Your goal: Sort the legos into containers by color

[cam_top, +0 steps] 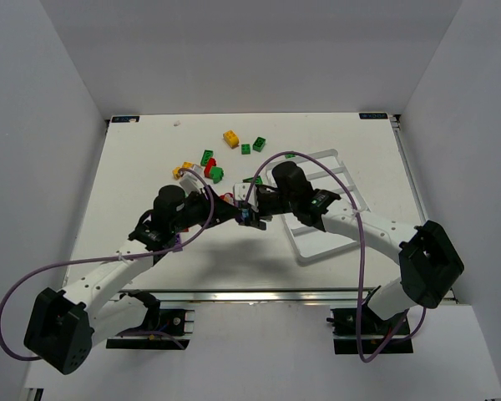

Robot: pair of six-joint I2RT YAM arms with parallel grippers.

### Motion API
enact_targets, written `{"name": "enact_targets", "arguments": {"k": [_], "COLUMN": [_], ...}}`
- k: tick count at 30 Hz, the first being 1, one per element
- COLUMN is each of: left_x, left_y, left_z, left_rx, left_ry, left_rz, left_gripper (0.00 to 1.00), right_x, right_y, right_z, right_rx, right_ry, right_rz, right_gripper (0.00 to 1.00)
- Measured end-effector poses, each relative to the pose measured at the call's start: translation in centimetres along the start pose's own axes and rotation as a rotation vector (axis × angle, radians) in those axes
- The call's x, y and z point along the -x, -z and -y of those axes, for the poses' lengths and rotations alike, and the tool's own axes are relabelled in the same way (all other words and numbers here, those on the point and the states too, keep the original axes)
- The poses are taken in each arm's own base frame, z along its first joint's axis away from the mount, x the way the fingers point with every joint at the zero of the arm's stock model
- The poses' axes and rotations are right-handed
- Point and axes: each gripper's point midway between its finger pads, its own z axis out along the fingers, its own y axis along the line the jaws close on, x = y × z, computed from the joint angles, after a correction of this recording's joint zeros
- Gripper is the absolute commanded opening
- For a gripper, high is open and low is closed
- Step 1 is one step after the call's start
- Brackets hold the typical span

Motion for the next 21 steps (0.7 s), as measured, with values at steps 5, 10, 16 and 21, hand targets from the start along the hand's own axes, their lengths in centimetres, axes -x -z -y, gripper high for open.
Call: {"name": "enact_targets", "arguments": {"k": [5,10,16,21], "left_x": [0.1,0.4,1.9,3.3], "left_y": [0.6,1.7,3.1,4.3], "left_z": [-0.1,0.2,1.1,1.7], "left_rx": [0.019,0.045,0.059,0.066], "left_ry": [-0.012,-0.036,-0.078,-0.103], "left_rz": [0.015,0.042,0.109,0.179], "left_gripper": [0.01,0.0,0.0,0.0], "right_x": [0.2,1.0,0.5,-2.9], "right_y": [-0.1,-0.2,0.6,1.3], "right_z": [-0.2,-0.5,-0.3,-0.8], "right_rx": [0.004,0.006,-0.022,-0.027], "right_ry": [0.005,0.03,0.028,-0.036], "right_rz": [0.008,0.04,0.027,-0.061], "right_gripper": [0.0,0.0,0.0,0.0]}}
